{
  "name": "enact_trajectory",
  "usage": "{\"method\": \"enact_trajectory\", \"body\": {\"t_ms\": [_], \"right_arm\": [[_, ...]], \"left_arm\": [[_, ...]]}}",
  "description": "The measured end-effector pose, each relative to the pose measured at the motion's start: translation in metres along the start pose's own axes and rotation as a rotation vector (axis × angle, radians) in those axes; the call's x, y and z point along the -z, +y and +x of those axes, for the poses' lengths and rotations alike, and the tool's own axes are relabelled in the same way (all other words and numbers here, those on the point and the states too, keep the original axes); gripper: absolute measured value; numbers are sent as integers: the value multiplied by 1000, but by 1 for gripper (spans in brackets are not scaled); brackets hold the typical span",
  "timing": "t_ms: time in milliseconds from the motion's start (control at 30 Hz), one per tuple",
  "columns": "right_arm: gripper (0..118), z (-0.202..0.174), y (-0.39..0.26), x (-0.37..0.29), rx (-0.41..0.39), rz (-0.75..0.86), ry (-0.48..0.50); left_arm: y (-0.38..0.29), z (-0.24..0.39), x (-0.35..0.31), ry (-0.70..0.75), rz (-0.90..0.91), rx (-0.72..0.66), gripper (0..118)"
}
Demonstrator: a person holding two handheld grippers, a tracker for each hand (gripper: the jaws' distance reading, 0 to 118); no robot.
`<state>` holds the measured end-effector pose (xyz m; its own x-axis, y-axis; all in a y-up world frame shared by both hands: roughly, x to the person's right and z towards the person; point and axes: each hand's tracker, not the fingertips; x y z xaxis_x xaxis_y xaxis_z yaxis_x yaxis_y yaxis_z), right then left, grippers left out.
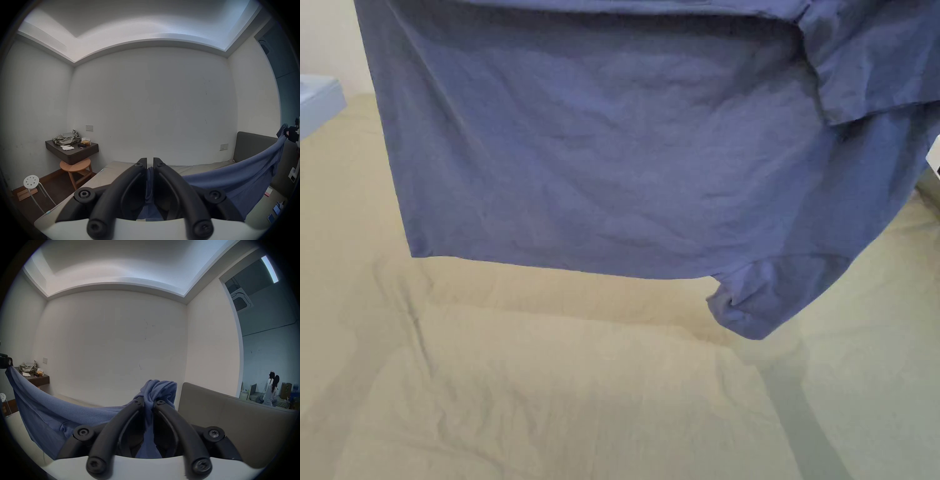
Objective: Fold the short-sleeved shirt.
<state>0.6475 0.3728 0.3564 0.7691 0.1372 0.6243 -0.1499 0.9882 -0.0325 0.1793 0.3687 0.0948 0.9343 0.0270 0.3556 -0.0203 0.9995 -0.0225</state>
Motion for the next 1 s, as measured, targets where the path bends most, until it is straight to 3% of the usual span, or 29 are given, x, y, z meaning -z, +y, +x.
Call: {"method": "enact_trajectory", "body": {"t_ms": [300, 400, 533, 733, 900, 1000], "right_arm": [[11, -26, -68, 65, -21, -121, 13], [11, -32, -111, 67, -50, -202, 27], [11, -34, -178, 64, -25, -363, 64], [11, -33, -272, 2, -129, -550, 159], [11, -21, -333, -72, -117, -753, 245], [11, -14, -364, -112, -142, -841, 279]], "left_arm": [[-48, -4, 55, 23, -100, -19, 6], [-84, -6, 55, 5, -145, -20, 6], [-149, -11, 46, -19, -274, -111, 6], [-255, -19, 3, -3, -447, -63, 6], [-336, -31, -67, -29, -639, 93, 6], [-372, -44, -113, -24, -739, 100, 6]]}}
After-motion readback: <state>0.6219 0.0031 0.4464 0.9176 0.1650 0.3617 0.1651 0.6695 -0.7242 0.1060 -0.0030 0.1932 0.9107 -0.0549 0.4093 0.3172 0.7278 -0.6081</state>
